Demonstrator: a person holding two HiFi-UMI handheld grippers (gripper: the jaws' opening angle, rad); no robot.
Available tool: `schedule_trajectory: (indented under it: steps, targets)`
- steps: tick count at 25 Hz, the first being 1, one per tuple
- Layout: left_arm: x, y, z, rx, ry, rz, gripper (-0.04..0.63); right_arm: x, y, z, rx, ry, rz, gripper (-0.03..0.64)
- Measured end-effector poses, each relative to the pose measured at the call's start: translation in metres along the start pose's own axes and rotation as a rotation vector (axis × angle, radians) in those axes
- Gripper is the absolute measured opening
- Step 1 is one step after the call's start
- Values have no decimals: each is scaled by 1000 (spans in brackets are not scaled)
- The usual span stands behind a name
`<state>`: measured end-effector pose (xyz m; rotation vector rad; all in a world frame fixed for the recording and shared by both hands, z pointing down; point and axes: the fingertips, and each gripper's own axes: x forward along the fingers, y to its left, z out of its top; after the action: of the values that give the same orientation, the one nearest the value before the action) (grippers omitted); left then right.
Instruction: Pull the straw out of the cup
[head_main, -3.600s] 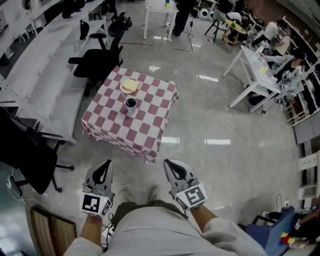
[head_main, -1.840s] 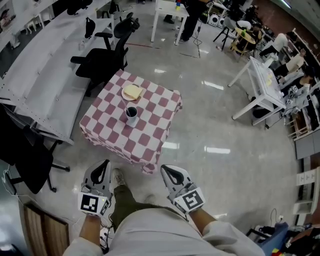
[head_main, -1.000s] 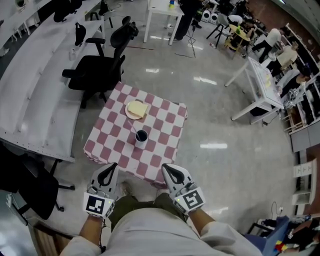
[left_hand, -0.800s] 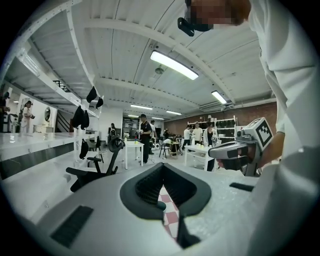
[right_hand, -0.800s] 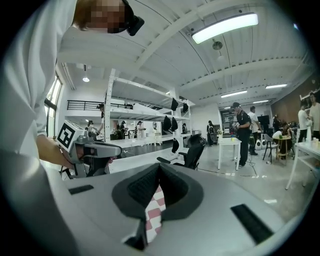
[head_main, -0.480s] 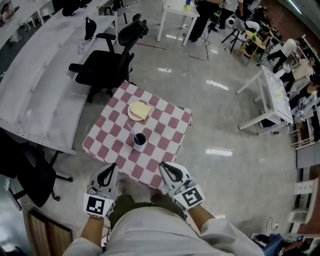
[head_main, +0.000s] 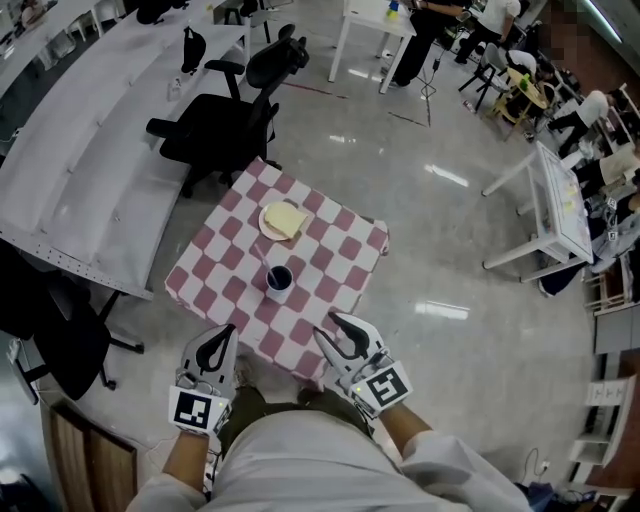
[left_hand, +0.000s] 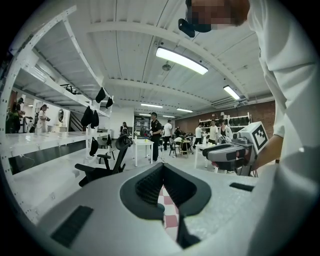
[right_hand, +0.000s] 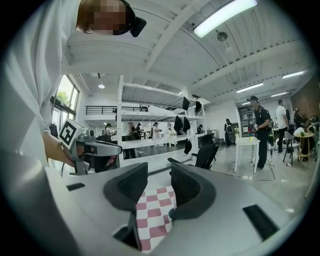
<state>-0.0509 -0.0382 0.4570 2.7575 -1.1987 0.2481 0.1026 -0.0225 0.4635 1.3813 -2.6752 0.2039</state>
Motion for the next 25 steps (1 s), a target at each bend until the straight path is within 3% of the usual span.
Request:
schedule_trajectory:
  steps: [25]
  targets:
    - [-19, 10, -8, -35, 50, 92, 5, 85, -34, -88, -72, 192, 79, 156]
